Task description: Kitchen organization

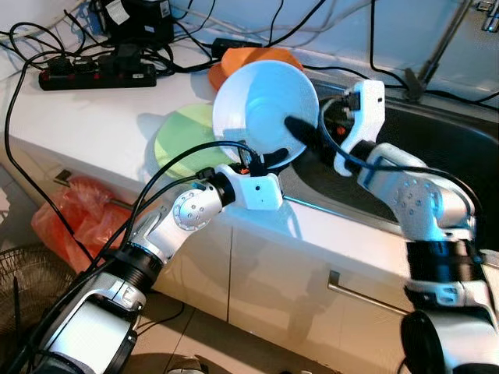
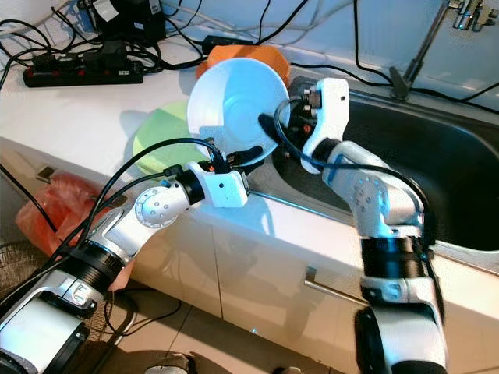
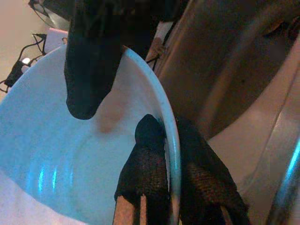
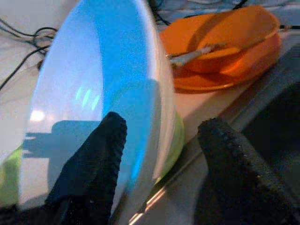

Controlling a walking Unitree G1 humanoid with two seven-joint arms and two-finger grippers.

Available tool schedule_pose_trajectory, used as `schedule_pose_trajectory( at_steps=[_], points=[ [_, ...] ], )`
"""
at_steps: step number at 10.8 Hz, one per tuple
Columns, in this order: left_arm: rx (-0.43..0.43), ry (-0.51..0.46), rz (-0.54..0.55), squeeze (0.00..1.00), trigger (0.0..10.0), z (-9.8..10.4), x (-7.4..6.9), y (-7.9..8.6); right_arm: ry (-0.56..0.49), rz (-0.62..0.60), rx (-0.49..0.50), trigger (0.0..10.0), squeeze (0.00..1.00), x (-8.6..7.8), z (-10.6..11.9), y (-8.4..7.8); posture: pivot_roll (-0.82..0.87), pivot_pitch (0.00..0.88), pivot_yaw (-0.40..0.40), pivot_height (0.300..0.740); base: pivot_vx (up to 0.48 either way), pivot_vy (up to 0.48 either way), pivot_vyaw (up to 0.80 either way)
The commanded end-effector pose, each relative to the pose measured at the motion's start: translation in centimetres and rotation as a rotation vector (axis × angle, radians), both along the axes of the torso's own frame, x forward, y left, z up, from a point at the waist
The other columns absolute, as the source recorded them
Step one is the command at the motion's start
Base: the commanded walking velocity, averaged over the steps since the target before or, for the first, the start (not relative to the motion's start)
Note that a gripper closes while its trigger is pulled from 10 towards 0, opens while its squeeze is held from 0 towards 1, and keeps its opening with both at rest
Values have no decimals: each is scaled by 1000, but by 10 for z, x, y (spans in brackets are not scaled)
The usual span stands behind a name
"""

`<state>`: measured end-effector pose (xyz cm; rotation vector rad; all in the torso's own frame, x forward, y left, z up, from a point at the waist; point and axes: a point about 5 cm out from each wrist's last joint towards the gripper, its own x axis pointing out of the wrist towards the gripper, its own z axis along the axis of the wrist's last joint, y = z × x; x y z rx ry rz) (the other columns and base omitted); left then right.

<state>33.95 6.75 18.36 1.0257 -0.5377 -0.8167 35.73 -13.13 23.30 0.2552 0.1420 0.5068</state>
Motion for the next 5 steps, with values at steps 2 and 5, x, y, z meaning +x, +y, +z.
schedule_pose_trajectory(
  at_steps=[2,5],
  points=[
    [-28,-49,-19,0,0,8,-2,-3,44,-114,-13,0,0,6,-3,-15,110,60,-41,740,0,0,0],
    [-26,-51,-22,0,0,8,-3,-4,121,-188,-49,0,0,9,-13,-26,108,68,-45,740,0,0,0]
  ],
)
